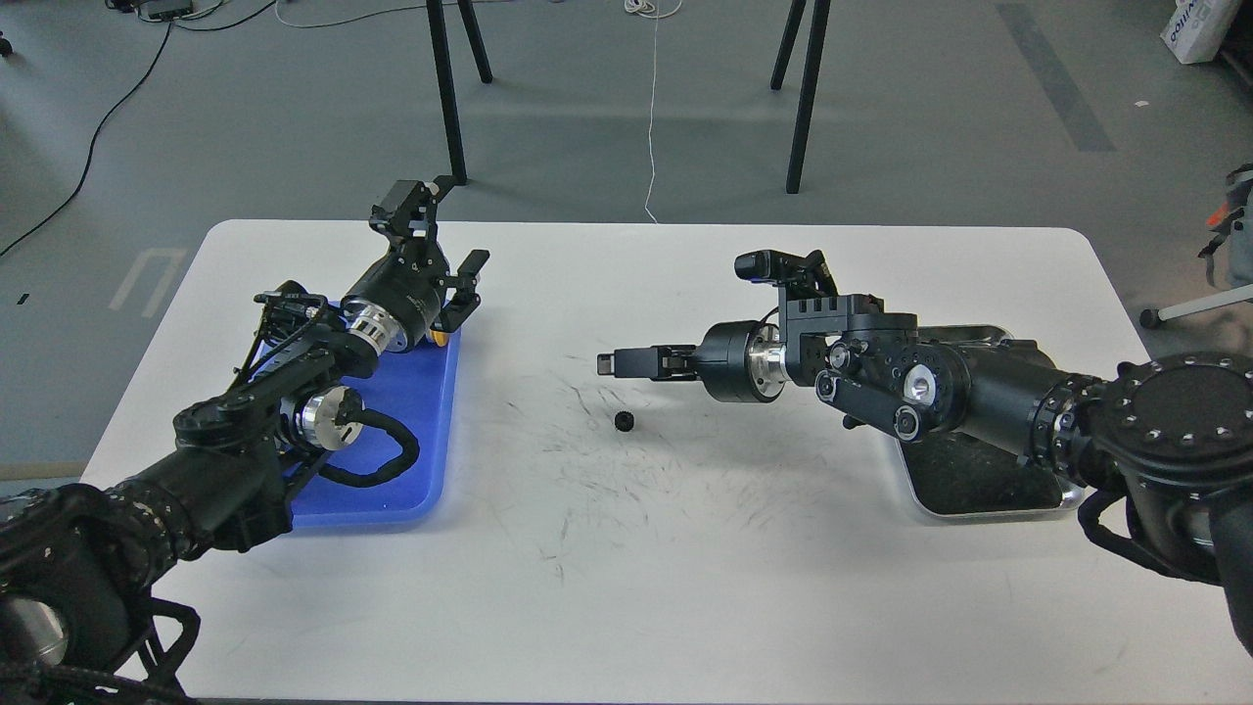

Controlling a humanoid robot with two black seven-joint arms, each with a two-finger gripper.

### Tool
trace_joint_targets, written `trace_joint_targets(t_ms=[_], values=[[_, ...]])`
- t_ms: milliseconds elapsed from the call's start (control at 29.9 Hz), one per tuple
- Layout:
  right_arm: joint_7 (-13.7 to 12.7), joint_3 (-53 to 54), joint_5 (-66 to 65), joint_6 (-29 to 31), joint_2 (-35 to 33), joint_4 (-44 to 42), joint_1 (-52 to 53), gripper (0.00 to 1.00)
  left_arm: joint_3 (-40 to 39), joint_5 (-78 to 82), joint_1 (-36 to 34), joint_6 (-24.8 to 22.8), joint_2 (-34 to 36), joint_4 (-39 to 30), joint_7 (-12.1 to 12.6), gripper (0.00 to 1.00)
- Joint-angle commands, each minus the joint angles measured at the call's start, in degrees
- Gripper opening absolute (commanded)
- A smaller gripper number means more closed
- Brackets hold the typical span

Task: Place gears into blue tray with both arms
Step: 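Open the right gripper to set the gear on the table, then raise the right arm up and away from the table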

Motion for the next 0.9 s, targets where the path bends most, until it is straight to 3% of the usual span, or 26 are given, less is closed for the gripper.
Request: trace_joint_targets(t_ms=[0, 368, 468, 535, 869], values=[[0.0, 0.2, 0.0, -8.6, 0.0, 0.3, -0.3, 0.85, 0.0, 0.0, 0.1, -0.1, -0.1, 0.0, 0.0, 1.00], [0.0, 7.8, 0.0, -24.5, 0.0, 0.0, -1.9, 0.87, 0.0, 0.1, 0.2, -0.4, -0.4, -0.7, 0.0, 1.00], [0.0, 9.9, 0.1, -24.4, 0.0, 0.0, -2.0, 0.89, 0.0, 0.1, 0.4, -1.5, -0.5, -0.7, 0.0, 1.00], [0.0, 10.1, 0.4, -24.4, 0.0, -0.1, -2.0, 0.97, 0.0, 0.1, 0.5, -2.2, -0.5, -0.7, 0.0, 1.00], [0.0, 10.4, 10.2, -22.1, 0.0, 0.2, 0.0, 0.98, 0.0, 3.0, 0.5, -3.3, 0.1, -0.8, 0.0, 1.00]])
